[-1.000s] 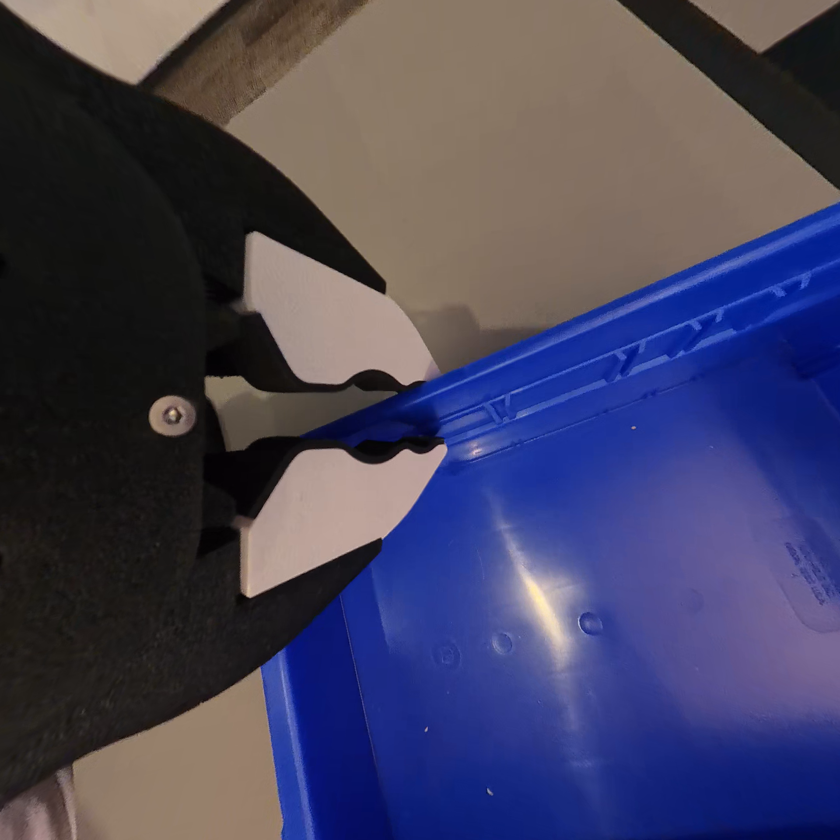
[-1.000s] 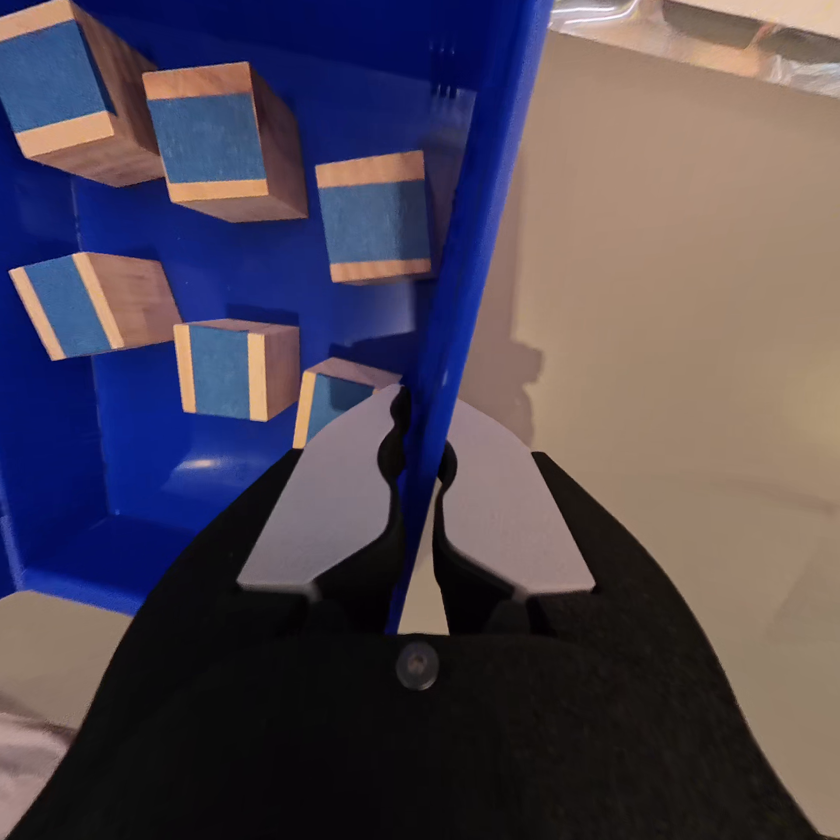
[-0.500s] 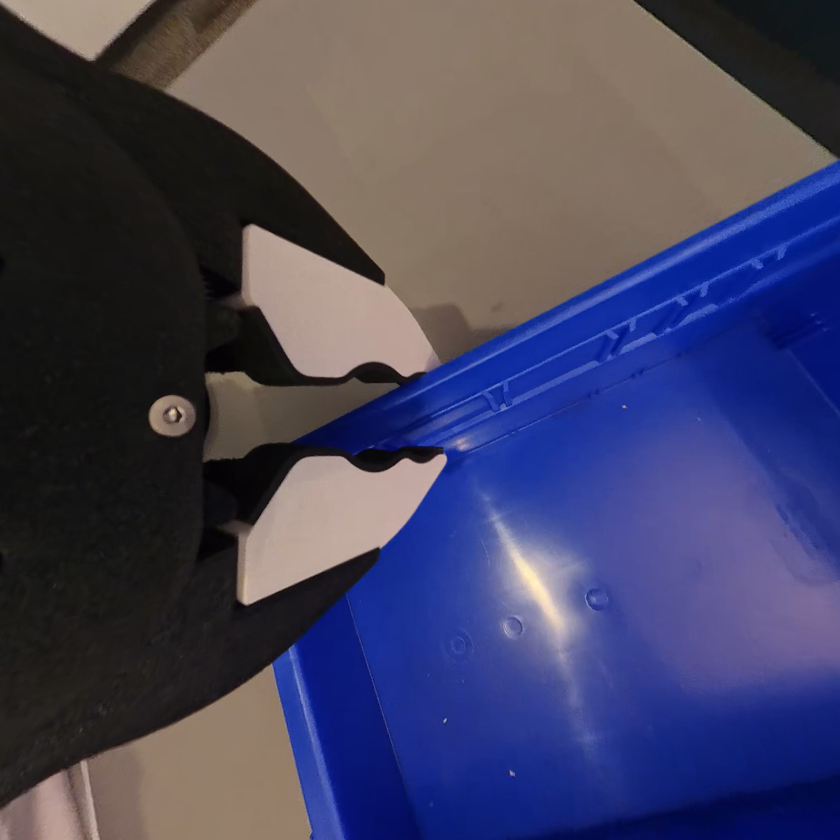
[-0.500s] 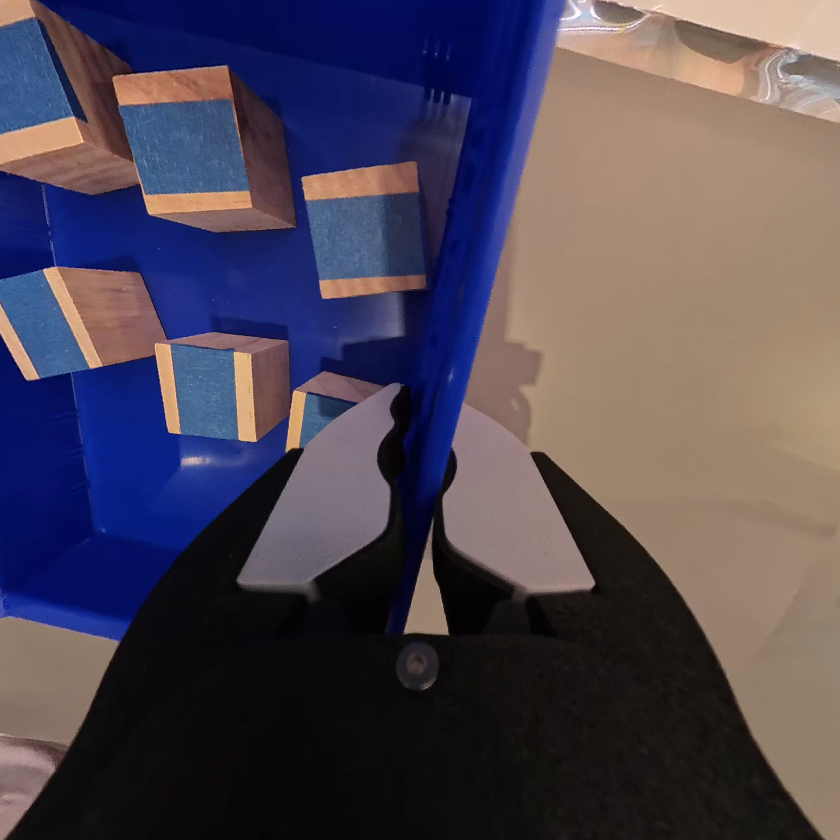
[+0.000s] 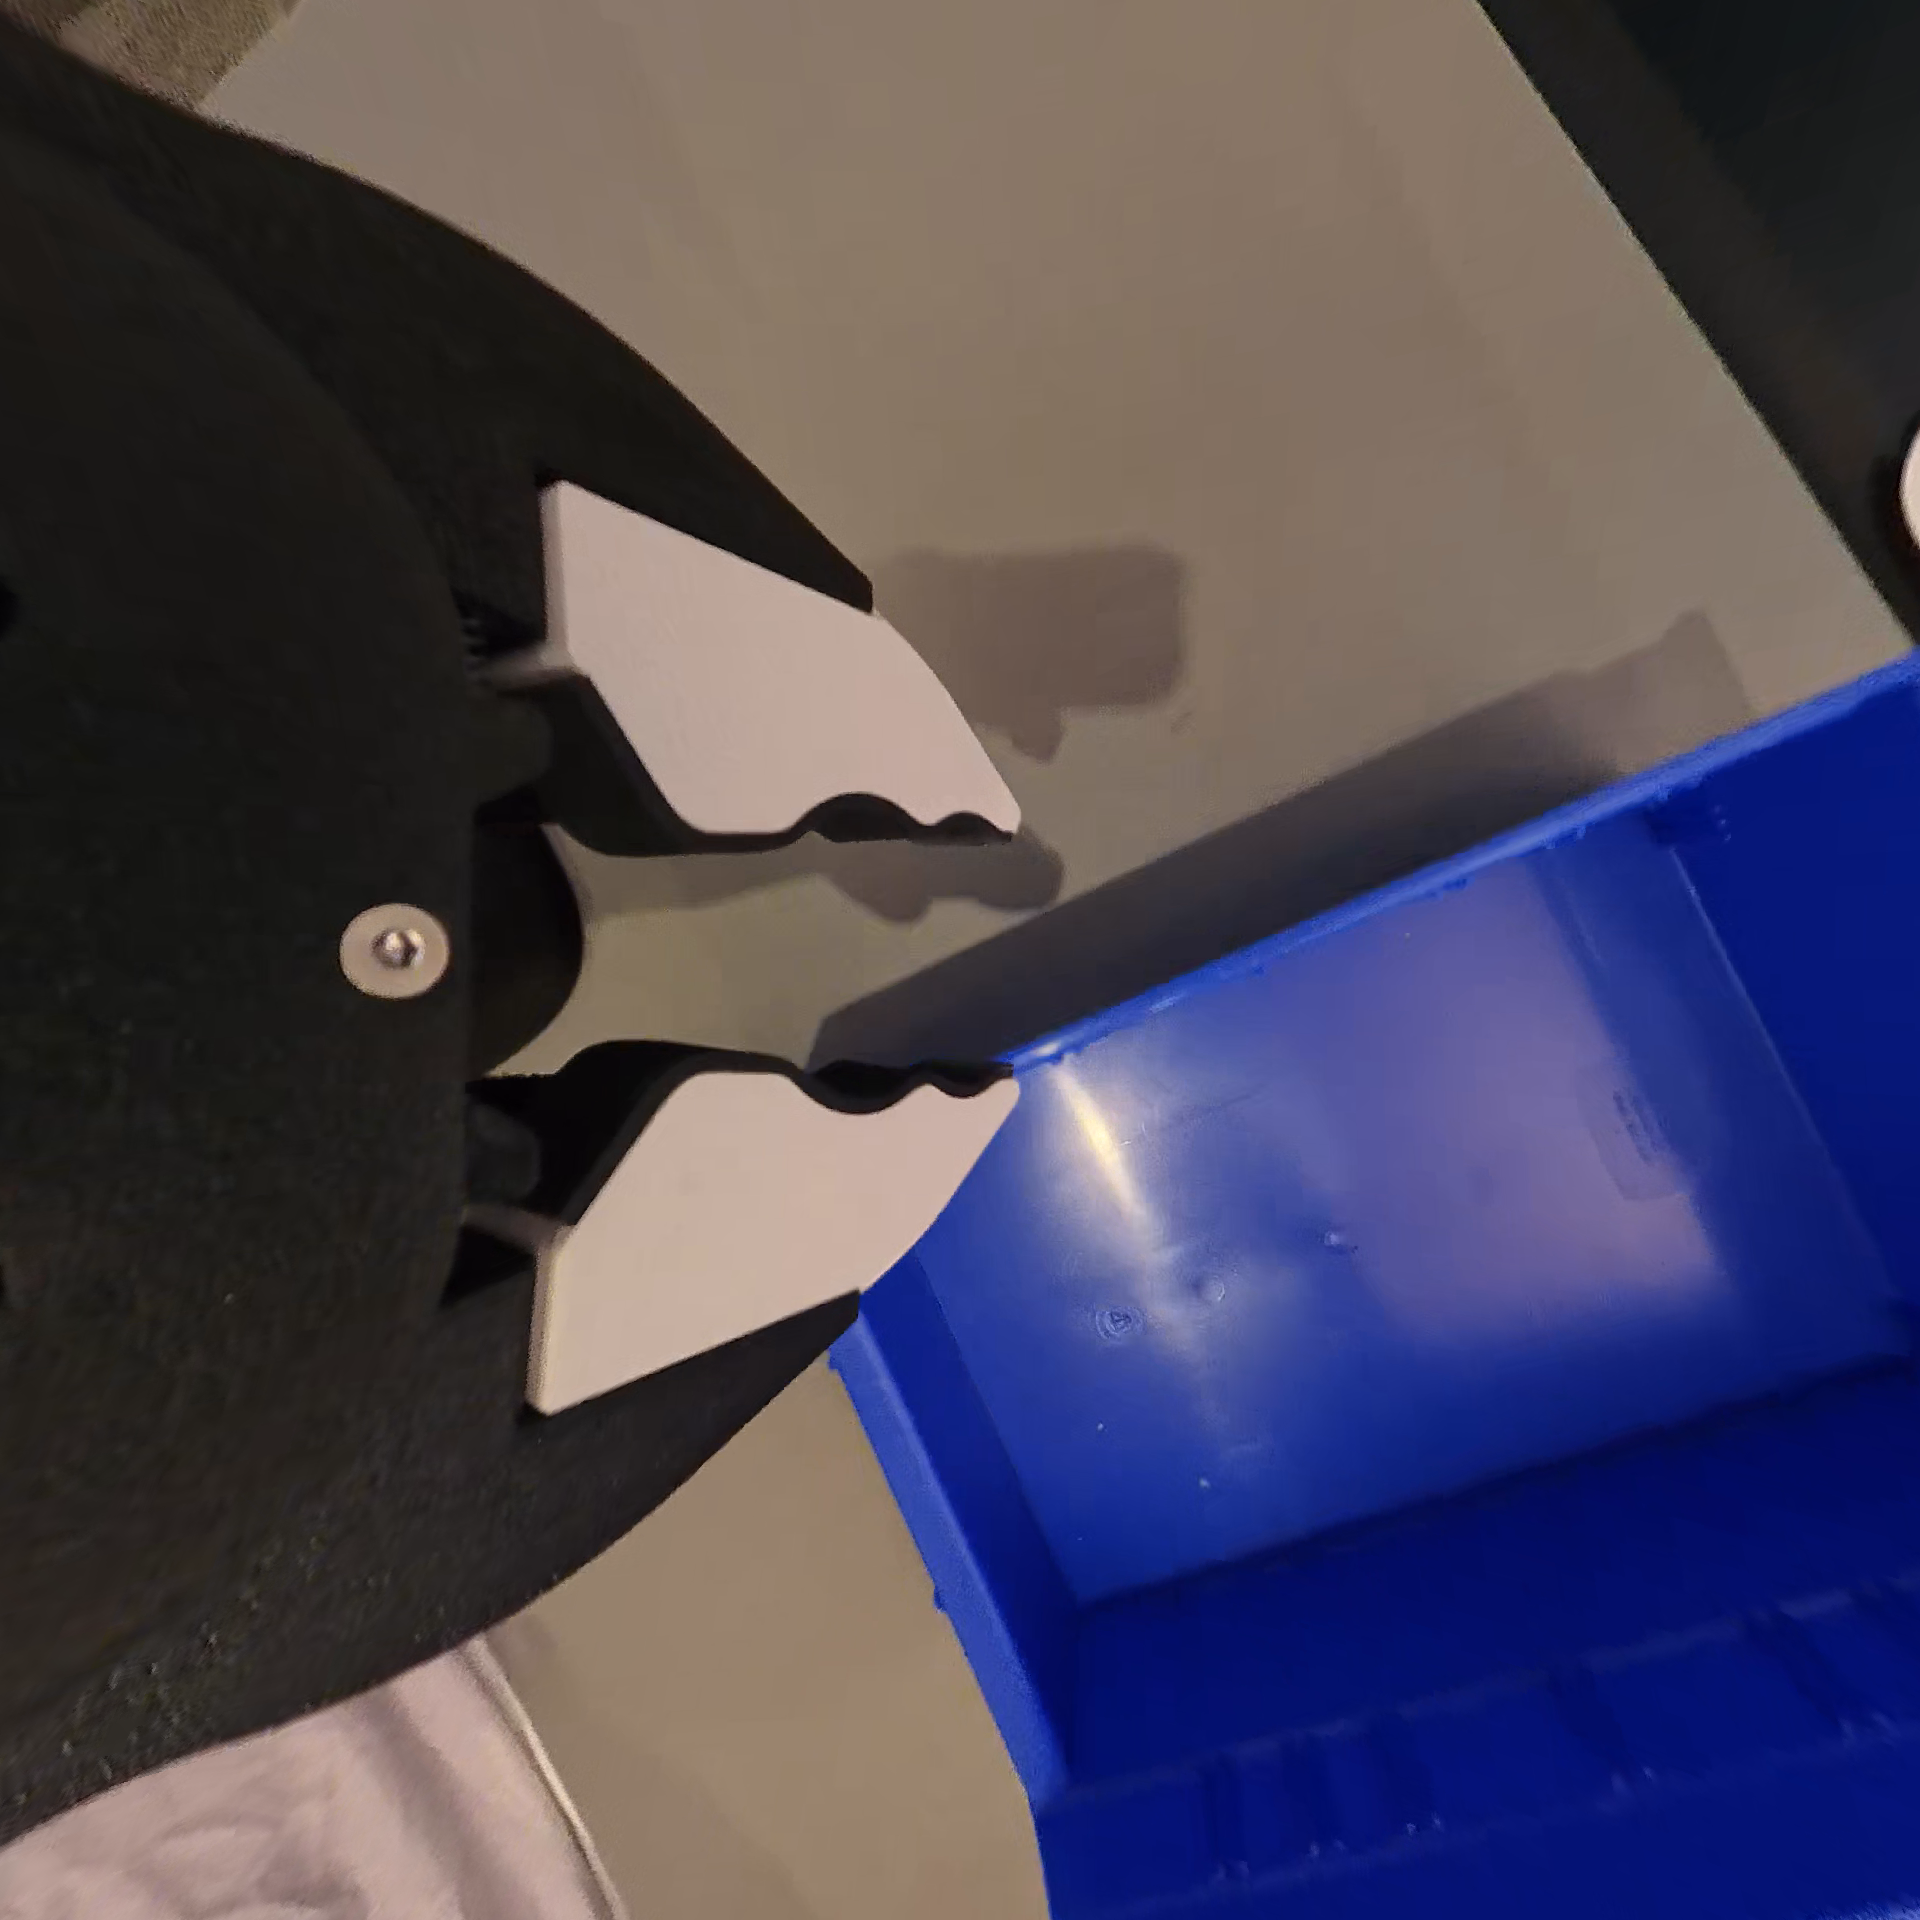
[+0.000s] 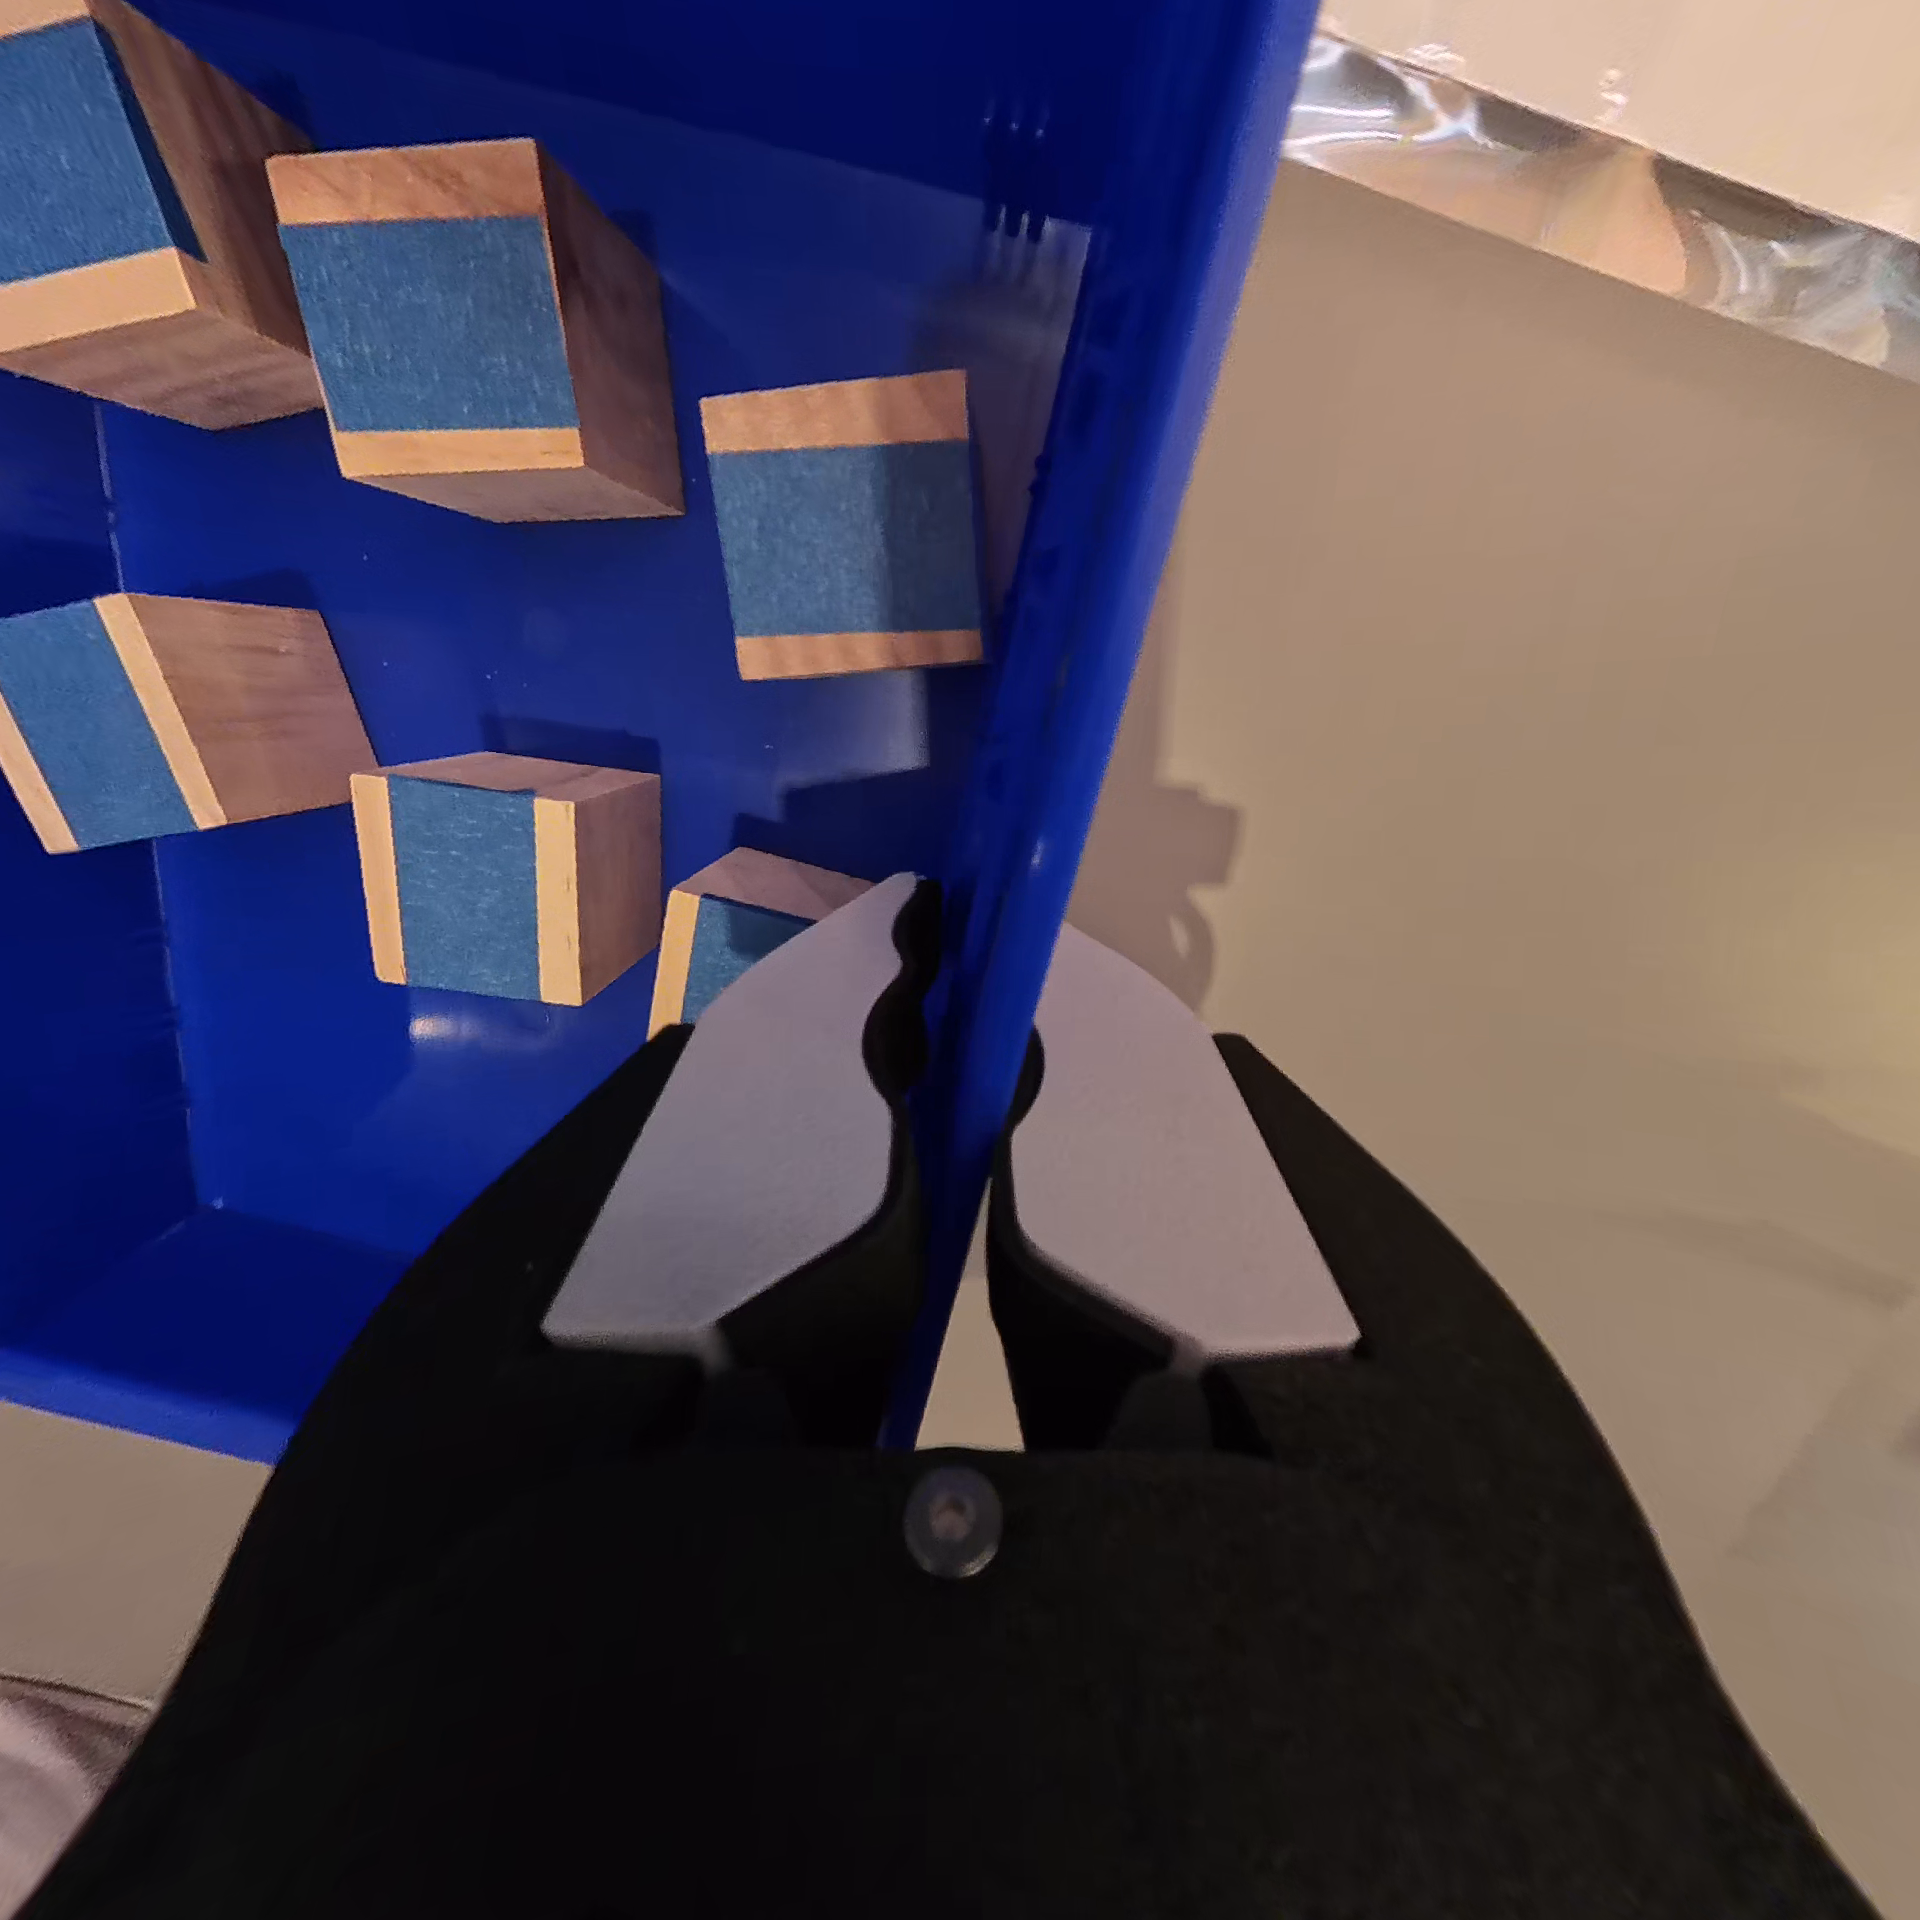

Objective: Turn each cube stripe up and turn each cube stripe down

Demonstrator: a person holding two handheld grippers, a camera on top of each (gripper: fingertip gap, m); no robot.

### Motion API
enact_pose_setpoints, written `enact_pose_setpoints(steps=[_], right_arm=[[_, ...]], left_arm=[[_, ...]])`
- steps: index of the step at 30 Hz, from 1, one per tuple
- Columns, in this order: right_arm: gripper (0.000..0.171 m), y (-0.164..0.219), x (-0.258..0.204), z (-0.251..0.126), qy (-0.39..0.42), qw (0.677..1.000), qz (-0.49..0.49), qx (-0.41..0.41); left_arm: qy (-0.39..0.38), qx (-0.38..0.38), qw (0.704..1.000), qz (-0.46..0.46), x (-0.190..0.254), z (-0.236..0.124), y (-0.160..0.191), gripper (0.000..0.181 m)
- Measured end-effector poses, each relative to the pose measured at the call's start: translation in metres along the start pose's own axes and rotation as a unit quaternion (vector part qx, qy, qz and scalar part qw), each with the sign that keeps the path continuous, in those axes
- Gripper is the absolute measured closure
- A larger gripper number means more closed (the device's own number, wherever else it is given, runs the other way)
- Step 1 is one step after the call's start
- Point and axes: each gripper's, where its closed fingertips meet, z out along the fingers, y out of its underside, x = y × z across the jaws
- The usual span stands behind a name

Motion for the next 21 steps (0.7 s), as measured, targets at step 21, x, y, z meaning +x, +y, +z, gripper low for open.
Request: enact_pose_setpoints(steps=[21], right_arm=[[0.165, -0.021, -0.036, 0.004, -0.067, 0.997, -0.038, -0.017]], left_arm=[[-0.001, 0.096, 0.992, -0.088, -0.057, -0.079, 0.022, 0.156]])
